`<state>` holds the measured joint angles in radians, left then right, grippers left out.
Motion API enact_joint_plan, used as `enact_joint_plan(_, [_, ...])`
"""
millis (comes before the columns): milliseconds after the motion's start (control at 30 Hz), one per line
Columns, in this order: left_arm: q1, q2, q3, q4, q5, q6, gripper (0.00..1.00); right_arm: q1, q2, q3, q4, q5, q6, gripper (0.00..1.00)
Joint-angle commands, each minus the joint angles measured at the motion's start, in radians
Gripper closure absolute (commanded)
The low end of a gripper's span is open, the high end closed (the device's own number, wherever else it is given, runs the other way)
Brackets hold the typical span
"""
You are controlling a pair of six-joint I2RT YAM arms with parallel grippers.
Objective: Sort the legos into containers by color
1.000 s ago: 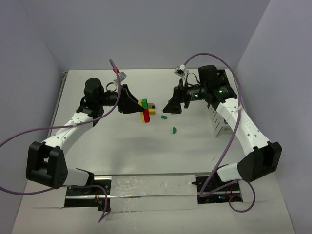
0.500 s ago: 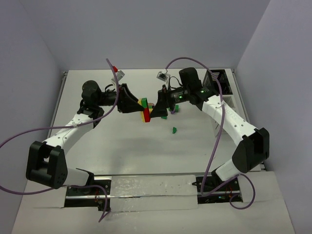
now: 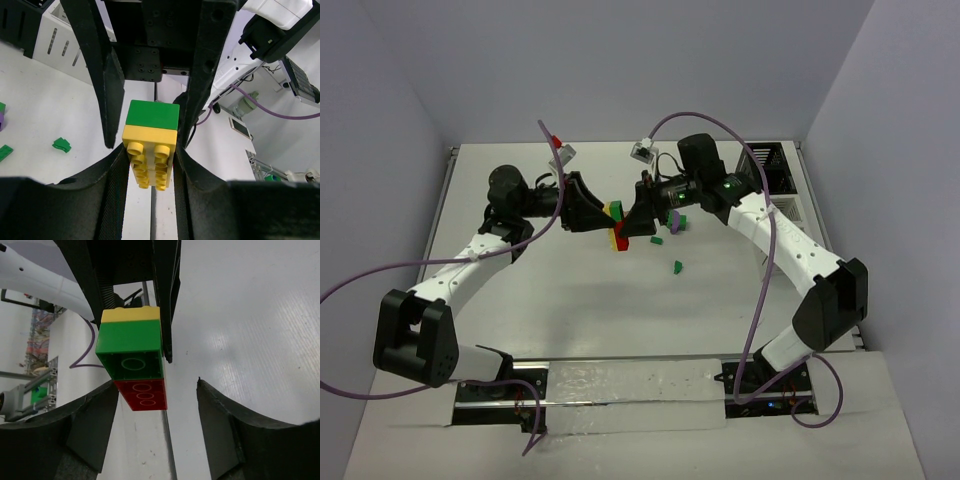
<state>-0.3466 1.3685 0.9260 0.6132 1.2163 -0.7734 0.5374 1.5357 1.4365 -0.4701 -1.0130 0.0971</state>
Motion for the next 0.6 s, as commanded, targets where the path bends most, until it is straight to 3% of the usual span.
enact_joint_plan(0, [-0.008, -0.022, 0.005, 0.023, 0.000, 0.016, 1.00, 0.012, 0.012, 0.048, 0.036, 0.007, 0.000, 0.36])
enact_joint_plan(167, [-0.013, -0.019, 0.008, 0.011, 0.000, 0.022, 1.00, 0.010, 0.014, 0.049, 0.049, 0.002, 0.009, 0.48])
enact_joint_plan(433, [-0.018, -0.016, 0.009, -0.014, -0.009, 0.040, 1.00, 0.021, 0.021, 0.065, 0.035, -0.016, 0.001, 0.46])
enact_joint_plan(467, [-0.018, -0.016, 0.010, -0.015, -0.009, 0.041, 1.00, 0.021, 0.021, 0.064, 0.034, -0.015, 0.000, 0.48])
enact_joint_plan(567, [-0.018, -0.015, 0.011, -0.024, -0.012, 0.047, 1.00, 0.021, 0.016, 0.053, 0.046, -0.015, 0.003, 0.72])
